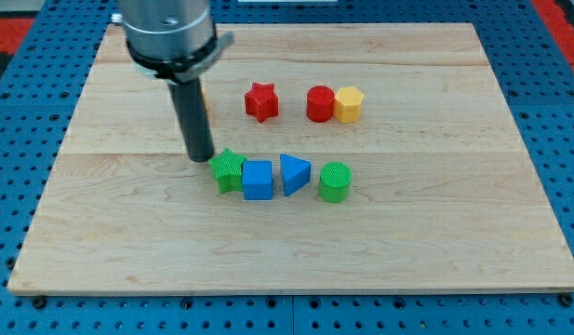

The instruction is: Move the yellow heart top left to the red star

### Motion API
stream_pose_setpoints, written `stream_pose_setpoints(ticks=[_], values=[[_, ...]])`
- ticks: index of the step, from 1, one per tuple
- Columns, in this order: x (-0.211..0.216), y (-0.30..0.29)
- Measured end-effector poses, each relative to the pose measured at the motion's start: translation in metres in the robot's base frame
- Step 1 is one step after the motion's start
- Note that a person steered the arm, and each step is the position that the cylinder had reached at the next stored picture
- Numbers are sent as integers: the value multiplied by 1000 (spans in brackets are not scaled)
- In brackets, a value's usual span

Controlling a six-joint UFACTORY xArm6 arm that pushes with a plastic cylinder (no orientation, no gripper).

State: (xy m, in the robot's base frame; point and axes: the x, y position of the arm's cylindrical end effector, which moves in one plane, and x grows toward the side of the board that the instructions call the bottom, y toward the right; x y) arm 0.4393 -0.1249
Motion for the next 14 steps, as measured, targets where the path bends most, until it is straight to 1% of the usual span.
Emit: stream_pose_setpoints(ticks=[1, 2, 4, 5, 7, 9, 12, 14], values=[[-35, -40], [-47, -54], [-81, -54], [-81, -54], [-81, -18], [-81, -11], [-81, 59], [-81, 59]])
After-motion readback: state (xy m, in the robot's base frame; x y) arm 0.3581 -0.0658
